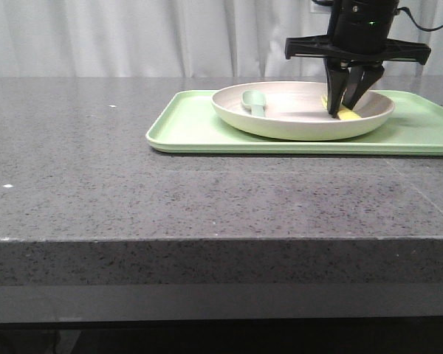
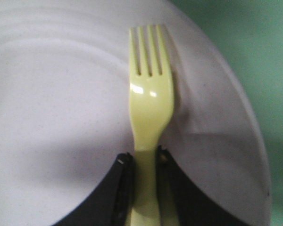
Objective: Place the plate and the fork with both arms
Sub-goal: 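Close the right gripper on the fork handle and lift it, then move the fork beside the plate and set it on the tray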
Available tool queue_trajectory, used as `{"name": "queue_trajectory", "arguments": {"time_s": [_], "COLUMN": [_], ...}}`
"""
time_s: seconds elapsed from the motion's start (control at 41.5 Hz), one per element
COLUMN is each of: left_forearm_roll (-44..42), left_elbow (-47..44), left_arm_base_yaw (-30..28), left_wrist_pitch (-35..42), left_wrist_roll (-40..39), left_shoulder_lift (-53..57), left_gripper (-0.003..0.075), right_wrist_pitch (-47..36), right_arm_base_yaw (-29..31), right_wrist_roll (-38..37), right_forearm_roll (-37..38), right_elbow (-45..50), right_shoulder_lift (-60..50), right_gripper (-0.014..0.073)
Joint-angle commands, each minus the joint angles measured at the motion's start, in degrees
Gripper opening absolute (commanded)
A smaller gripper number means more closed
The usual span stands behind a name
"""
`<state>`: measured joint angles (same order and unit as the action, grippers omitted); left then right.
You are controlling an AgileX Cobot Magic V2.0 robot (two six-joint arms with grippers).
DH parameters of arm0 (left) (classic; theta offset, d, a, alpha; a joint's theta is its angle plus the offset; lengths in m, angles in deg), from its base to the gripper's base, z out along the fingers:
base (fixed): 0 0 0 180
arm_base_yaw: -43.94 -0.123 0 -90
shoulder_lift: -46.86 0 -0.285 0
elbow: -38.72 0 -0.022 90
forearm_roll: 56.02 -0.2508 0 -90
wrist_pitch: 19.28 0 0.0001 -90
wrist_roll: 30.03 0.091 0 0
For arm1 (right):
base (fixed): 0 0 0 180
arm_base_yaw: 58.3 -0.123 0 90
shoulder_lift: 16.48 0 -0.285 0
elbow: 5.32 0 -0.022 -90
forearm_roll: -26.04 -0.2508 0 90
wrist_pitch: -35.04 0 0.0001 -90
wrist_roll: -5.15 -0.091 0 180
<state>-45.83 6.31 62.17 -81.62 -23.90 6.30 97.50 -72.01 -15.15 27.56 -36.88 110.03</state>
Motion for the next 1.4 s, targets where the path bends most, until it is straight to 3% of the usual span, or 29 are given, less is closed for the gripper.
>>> {"name": "queue_trajectory", "arguments": {"time_s": [0.0, 0.265, 0.578, 0.699, 0.988, 1.373], "left_forearm_roll": [0.7, 0.7, 0.7, 0.7, 0.7, 0.7], "left_elbow": [1.5, 1.5, 1.5, 1.5, 1.5, 1.5], "left_arm_base_yaw": [-0.1, -0.1, -0.1, -0.1, -0.1, -0.1], "left_wrist_pitch": [3.2, 3.2, 3.2, 3.2, 3.2, 3.2], "left_wrist_roll": [0.1, 0.1, 0.1, 0.1, 0.1, 0.1], "left_shoulder_lift": [-0.3, -0.3, -0.3, -0.3, -0.3, -0.3], "left_gripper": [0.0358, 0.0358, 0.0358, 0.0358, 0.0358, 0.0358], "right_wrist_pitch": [-0.1, 4.1, 11.9, 11.8, 7.7, 4.2], "right_arm_base_yaw": [0.4, 0.4, 3.7, 6.9, 13.7, 14.5], "right_wrist_roll": [0.2, 0.3, 8.4, 9.2, 13.1, 14.9], "right_forearm_roll": [1.0, 1.0, 1.0, 0.2, -6.2, -8.0], "right_elbow": [-1.9, -3.0, -2.3, -0.7, 4.3, 5.4], "right_shoulder_lift": [-3.6, -6.4, -12.7, -14.8, -15.0, -12.1], "right_gripper": [0.0001, -0.0052, -0.006, -0.0127, -0.0116, -0.0116]}}
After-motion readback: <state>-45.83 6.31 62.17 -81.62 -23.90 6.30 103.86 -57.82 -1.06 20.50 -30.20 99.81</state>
